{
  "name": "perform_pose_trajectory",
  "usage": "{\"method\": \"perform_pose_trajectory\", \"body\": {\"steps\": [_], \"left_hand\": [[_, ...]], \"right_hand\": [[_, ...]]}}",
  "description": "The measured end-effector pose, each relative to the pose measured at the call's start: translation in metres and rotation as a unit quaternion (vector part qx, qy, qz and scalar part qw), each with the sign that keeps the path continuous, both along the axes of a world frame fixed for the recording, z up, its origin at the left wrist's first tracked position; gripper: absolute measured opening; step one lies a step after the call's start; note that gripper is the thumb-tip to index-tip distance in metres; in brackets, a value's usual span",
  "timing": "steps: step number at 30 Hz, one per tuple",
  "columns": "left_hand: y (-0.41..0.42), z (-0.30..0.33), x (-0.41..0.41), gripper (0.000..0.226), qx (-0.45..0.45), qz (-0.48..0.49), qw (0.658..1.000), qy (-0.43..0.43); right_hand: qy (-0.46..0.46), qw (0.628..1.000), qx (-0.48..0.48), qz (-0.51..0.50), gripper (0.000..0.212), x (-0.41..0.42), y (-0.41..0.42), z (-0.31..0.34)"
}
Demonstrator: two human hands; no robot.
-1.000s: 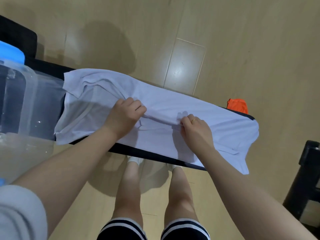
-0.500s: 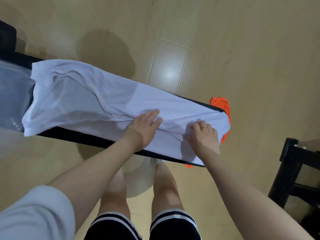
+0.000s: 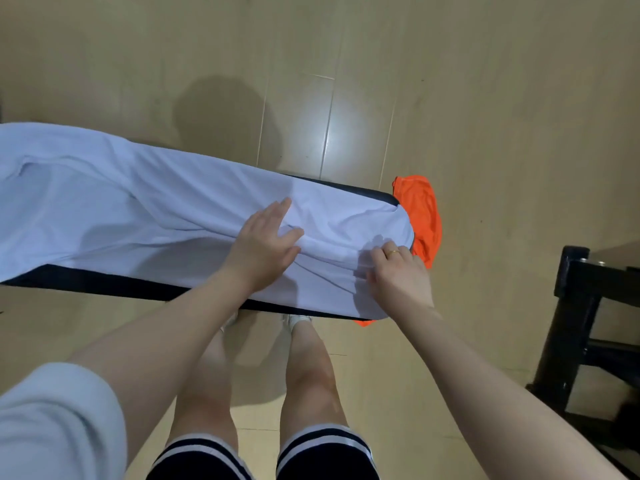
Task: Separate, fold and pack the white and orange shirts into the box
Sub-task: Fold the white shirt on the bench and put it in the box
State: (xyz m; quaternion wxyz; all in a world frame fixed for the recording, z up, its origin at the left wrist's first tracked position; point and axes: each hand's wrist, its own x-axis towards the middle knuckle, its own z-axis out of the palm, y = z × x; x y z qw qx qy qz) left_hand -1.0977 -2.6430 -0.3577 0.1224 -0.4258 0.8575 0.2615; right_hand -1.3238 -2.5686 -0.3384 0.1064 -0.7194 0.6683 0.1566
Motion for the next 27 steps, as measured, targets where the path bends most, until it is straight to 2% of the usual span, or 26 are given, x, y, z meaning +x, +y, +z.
{"method": "perform_pose_trajectory", "body": {"steps": [1, 3, 5, 6, 9, 11, 13, 15, 17, 21, 24, 27], "left_hand": [[-0.003, -0.003, -0.001, 0.027, -0.024, 0.008, 1.000, 0.007], [-0.011, -0.008, -0.005, 0.027, -0.058, 0.050, 0.997, 0.009], [-0.016, -0.014, -0.009, 0.031, -0.065, 0.099, 0.993, -0.002], [-0.016, -0.018, -0.011, 0.047, -0.054, 0.124, 0.991, -0.018], [-0.018, -0.026, -0.005, 0.087, 0.028, 0.176, 0.979, -0.104], [-0.021, -0.024, -0.002, 0.098, 0.052, 0.183, 0.972, -0.136], [-0.023, -0.021, -0.001, 0.104, 0.064, 0.184, 0.973, -0.120], [-0.024, -0.015, 0.003, 0.100, 0.083, 0.196, 0.974, -0.074], [-0.023, -0.003, 0.012, 0.087, 0.097, 0.232, 0.968, -0.014], [-0.013, 0.032, 0.056, 0.080, 0.130, 0.322, 0.938, 0.009], [0.000, 0.055, 0.105, 0.062, 0.113, 0.408, 0.906, 0.019], [0.013, 0.063, 0.164, 0.048, 0.098, 0.517, 0.850, 0.008]], "right_hand": [[-0.021, 0.999, -0.031, -0.002, 0.031, 0.004, 0.000, 0.000], [-0.087, 0.993, -0.076, 0.010, 0.043, 0.017, -0.008, -0.003], [-0.117, 0.992, -0.042, 0.031, 0.058, 0.028, -0.018, -0.015], [-0.108, 0.994, -0.006, 0.035, 0.063, 0.030, -0.021, -0.023], [-0.080, 0.992, 0.077, -0.066, 0.077, 0.014, -0.021, -0.042], [-0.070, 0.981, 0.101, -0.147, 0.079, -0.004, -0.015, -0.041], [-0.055, 0.972, 0.123, -0.192, 0.079, -0.011, -0.013, -0.031], [-0.036, 0.976, 0.104, -0.187, 0.080, -0.003, -0.017, -0.021], [-0.022, 0.989, 0.069, -0.132, 0.076, 0.020, -0.026, -0.008], [-0.085, 0.993, 0.081, -0.028, 0.066, 0.093, -0.058, 0.022], [-0.146, 0.981, 0.123, 0.044, 0.059, 0.155, -0.089, 0.038], [-0.206, 0.964, 0.126, 0.115, 0.056, 0.218, -0.123, 0.049]]}}
